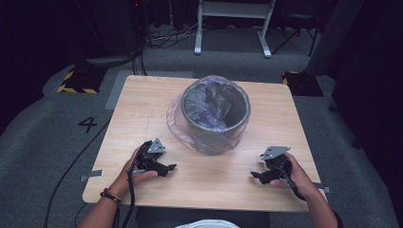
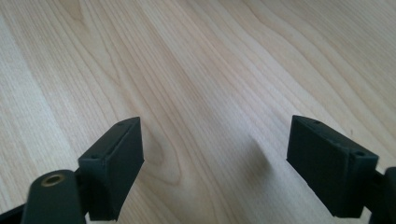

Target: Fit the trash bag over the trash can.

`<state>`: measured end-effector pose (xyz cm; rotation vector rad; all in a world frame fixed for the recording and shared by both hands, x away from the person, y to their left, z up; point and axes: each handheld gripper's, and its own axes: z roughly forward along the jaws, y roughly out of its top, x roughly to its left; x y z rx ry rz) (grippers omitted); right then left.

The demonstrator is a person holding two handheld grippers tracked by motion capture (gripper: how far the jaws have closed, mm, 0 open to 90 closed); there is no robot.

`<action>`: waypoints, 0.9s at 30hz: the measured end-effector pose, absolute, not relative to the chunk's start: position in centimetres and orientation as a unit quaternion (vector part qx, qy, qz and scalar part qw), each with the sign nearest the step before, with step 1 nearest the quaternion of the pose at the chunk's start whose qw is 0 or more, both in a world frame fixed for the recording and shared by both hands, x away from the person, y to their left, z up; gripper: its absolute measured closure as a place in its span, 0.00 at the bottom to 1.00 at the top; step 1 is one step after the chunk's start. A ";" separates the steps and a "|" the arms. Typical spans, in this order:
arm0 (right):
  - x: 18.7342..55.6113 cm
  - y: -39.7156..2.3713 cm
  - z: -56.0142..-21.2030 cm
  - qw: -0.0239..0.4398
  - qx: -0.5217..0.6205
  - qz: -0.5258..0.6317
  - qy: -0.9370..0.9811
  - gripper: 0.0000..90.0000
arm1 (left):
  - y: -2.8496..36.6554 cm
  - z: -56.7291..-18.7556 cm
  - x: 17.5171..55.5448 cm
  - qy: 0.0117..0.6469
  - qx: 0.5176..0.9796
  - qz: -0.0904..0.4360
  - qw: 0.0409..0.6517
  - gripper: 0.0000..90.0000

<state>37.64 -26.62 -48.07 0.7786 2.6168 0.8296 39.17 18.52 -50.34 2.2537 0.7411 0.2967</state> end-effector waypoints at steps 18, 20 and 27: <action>36.4 -30.9 -50.2 0.142 0.328 0.367 0.859 0.17 | 18.5 -50.3 39.2 0.289 0.877 0.115 0.367 0.16; 36.3 -31.5 -50.3 0.150 0.337 0.373 0.851 0.17 | 18.5 -50.3 39.2 0.289 0.877 0.115 0.367 0.16; 36.4 -33.2 -50.4 0.163 0.367 0.369 0.838 0.16 | 18.5 -50.3 39.2 0.288 0.877 0.115 0.367 0.16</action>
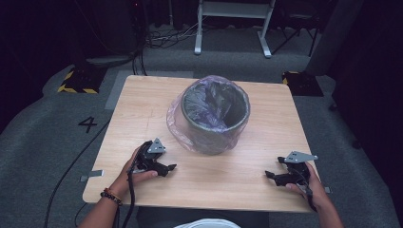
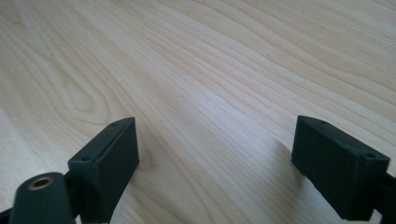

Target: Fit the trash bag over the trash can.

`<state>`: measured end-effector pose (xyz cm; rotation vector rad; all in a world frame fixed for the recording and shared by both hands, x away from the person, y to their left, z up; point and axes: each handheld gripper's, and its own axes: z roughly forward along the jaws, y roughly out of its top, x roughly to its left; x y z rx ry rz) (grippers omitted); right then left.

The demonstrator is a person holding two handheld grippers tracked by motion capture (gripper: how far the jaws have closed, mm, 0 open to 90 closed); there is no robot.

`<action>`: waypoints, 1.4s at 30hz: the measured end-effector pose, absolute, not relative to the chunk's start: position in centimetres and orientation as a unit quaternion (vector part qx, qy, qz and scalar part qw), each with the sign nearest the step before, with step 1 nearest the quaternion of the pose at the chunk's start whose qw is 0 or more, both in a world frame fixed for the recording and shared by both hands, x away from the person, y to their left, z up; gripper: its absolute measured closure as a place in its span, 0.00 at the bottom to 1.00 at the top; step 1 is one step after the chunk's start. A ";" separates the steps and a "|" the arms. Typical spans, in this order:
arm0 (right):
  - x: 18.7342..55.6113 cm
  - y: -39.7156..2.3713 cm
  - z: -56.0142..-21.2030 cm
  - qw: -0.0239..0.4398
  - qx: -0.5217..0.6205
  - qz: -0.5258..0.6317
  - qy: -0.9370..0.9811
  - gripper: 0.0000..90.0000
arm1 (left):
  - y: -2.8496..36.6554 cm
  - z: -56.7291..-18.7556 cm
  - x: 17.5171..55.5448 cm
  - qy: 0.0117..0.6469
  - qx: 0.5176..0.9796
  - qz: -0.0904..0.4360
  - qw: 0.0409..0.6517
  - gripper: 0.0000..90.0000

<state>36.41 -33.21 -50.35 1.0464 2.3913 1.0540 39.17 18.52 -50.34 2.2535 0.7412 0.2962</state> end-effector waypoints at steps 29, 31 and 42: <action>36.3 -34.9 -50.4 0.178 0.402 0.363 0.822 0.16 | 18.5 -50.3 39.2 0.288 0.877 0.115 0.366 0.15; 36.3 -34.9 -50.4 0.178 0.401 0.363 0.822 0.16 | 18.5 -50.3 39.2 0.288 0.877 0.114 0.367 0.15; 36.3 -34.9 -50.4 0.178 0.401 0.363 0.822 0.16 | 18.4 -50.3 39.3 0.286 0.878 0.114 0.366 0.14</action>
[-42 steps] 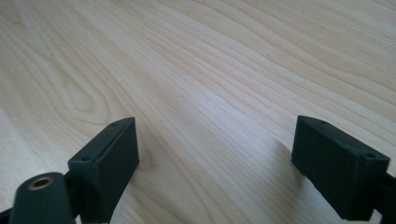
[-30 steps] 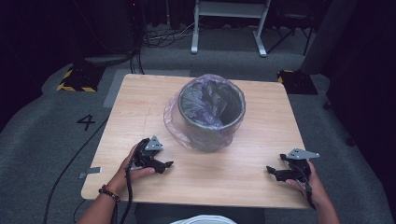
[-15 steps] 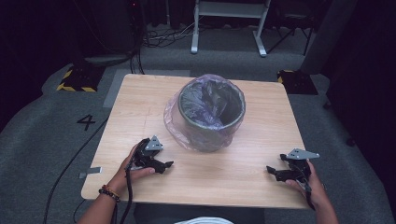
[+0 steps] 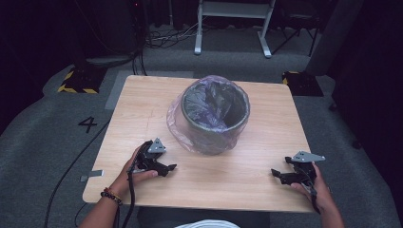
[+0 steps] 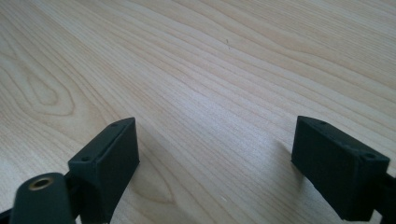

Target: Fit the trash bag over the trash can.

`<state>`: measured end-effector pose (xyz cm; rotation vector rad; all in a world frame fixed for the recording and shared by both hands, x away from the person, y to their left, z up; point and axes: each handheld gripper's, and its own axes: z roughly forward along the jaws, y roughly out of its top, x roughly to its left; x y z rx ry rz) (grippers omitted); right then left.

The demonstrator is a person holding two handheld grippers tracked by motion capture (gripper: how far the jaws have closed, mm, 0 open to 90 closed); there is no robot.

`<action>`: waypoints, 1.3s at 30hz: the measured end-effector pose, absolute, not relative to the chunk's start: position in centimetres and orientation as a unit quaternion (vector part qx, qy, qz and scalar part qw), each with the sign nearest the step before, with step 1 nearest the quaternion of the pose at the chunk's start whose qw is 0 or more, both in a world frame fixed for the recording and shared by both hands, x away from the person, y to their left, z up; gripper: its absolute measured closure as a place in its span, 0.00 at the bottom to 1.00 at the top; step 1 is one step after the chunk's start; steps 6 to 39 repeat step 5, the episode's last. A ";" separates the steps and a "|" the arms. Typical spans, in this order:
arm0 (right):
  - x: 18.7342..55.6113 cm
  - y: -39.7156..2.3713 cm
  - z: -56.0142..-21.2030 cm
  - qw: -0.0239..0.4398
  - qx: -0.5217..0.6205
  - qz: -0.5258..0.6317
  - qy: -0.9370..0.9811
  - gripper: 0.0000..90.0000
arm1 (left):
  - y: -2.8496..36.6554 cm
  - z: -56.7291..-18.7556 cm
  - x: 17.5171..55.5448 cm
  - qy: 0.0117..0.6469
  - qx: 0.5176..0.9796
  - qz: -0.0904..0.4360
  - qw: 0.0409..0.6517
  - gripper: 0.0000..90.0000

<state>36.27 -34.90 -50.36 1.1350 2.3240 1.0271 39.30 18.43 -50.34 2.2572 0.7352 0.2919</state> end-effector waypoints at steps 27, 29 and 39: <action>36.3 -34.9 -50.4 0.178 0.401 0.363 0.822 0.16 | 18.4 -50.3 39.3 0.286 0.878 0.113 0.366 0.14; 36.3 -34.9 -50.4 0.178 0.401 0.363 0.822 0.16 | 18.4 -50.3 39.3 0.286 0.878 0.113 0.366 0.14; 36.3 -34.9 -50.4 0.178 0.401 0.363 0.822 0.16 | 18.4 -50.3 39.3 0.286 0.878 0.113 0.366 0.14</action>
